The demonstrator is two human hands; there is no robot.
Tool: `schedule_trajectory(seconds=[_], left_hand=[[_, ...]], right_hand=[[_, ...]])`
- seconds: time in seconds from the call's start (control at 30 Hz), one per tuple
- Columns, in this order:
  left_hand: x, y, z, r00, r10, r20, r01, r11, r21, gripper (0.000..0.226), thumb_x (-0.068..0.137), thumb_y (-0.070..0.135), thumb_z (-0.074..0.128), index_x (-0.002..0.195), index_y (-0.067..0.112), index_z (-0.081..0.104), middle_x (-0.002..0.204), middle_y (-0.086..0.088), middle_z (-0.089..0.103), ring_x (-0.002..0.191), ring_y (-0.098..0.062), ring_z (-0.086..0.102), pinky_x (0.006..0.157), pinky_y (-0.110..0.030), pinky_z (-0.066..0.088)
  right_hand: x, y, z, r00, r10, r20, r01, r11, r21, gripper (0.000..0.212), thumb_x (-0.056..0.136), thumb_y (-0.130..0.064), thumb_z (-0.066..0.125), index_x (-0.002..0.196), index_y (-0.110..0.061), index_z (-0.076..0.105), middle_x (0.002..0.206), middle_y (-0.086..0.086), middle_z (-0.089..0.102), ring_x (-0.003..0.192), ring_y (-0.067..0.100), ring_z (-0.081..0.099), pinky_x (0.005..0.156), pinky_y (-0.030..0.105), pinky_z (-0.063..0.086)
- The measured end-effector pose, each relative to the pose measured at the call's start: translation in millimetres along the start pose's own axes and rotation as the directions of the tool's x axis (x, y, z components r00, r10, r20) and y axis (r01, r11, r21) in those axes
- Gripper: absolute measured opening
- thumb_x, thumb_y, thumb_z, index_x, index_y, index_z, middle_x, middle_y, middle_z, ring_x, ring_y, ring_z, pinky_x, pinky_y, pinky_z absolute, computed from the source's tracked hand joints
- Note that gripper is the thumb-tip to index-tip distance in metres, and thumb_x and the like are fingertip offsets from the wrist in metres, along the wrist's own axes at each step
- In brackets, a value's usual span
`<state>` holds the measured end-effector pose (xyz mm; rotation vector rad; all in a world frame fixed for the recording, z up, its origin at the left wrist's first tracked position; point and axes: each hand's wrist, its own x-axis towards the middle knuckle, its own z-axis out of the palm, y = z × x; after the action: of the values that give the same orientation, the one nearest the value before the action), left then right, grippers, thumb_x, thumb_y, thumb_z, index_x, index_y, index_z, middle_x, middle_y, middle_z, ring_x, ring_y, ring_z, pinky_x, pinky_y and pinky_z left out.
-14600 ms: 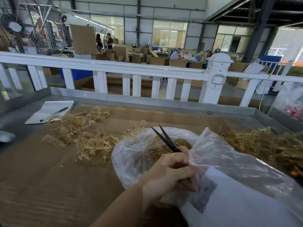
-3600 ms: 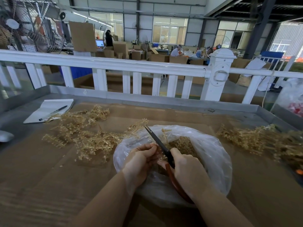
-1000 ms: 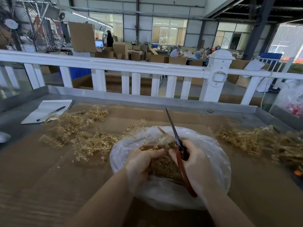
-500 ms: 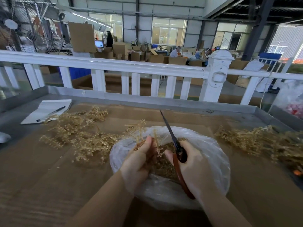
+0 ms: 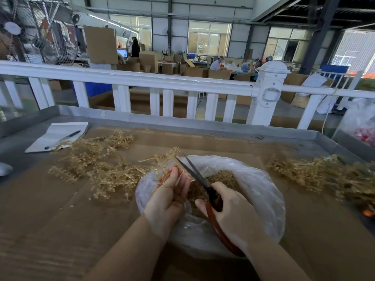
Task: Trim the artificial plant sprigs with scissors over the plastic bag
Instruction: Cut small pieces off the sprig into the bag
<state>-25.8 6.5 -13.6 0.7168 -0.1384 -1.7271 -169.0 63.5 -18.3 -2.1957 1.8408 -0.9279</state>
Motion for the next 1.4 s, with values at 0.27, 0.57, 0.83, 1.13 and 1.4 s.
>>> schedule_trajectory(seconds=[0.27,0.57,0.83,1.13,1.4], left_hand=[[0.3,-0.5,-2.2,0.997,0.024,0.076,-0.026,0.999,0.021,0.013,0.083,-0.002,0.058,0.093,0.003,0.064,0.073,-0.009,0.073,0.063,-0.015,0.071,0.052,-0.024,0.057],[-3.7,-1.4,-3.1,0.993,-0.035,0.113,0.029,0.998,0.049,0.037,0.059,-0.013,0.057,0.095,-0.004,0.062,0.078,-0.017,0.072,0.065,-0.022,0.072,0.061,-0.028,0.059],[-0.5,-4.6,-8.0,0.992,-0.001,0.128,-0.006,0.998,0.058,0.053,0.060,-0.009,0.060,0.113,-0.002,0.060,0.090,-0.014,0.072,0.075,-0.020,0.072,0.064,-0.026,0.059],[-1.0,-8.5,-6.3,0.994,0.019,0.111,-0.042,0.978,0.204,0.055,0.060,-0.006,0.067,0.114,0.002,0.058,0.082,-0.011,0.073,0.072,-0.018,0.072,0.057,-0.023,0.058],[-0.5,-5.5,-4.1,1.000,-0.013,0.014,0.011,0.989,0.144,0.010,0.085,0.000,0.060,0.094,0.004,0.061,0.088,-0.011,0.068,0.077,-0.017,0.066,0.068,-0.027,0.051]], right_hand=[[-1.0,1.1,3.1,1.000,-0.009,0.018,0.010,0.999,-0.046,0.027,0.083,-0.064,0.049,0.093,-0.039,0.048,0.082,-0.018,0.051,0.081,0.001,0.043,0.063,0.004,0.028],[-0.6,2.7,4.6,1.000,-0.015,0.019,0.016,0.998,-0.058,0.025,0.085,-0.062,0.049,0.087,-0.038,0.045,0.078,-0.016,0.050,0.079,0.000,0.045,0.062,0.008,0.029],[-0.6,5.3,5.0,1.000,-0.004,0.003,0.004,0.999,-0.054,0.029,0.084,-0.064,0.049,0.085,-0.036,0.046,0.076,-0.014,0.053,0.077,0.002,0.048,0.061,0.012,0.030],[0.4,6.1,1.4,1.000,0.003,-0.028,-0.004,0.999,-0.042,0.029,0.085,-0.062,0.048,0.095,-0.035,0.050,0.085,-0.012,0.058,0.083,0.005,0.053,0.071,0.018,0.041],[-5.3,7.3,8.9,0.999,-0.038,-0.016,0.037,0.996,-0.077,0.031,0.084,-0.064,0.047,0.098,-0.037,0.047,0.084,-0.016,0.050,0.085,0.003,0.045,0.071,0.015,0.032]])
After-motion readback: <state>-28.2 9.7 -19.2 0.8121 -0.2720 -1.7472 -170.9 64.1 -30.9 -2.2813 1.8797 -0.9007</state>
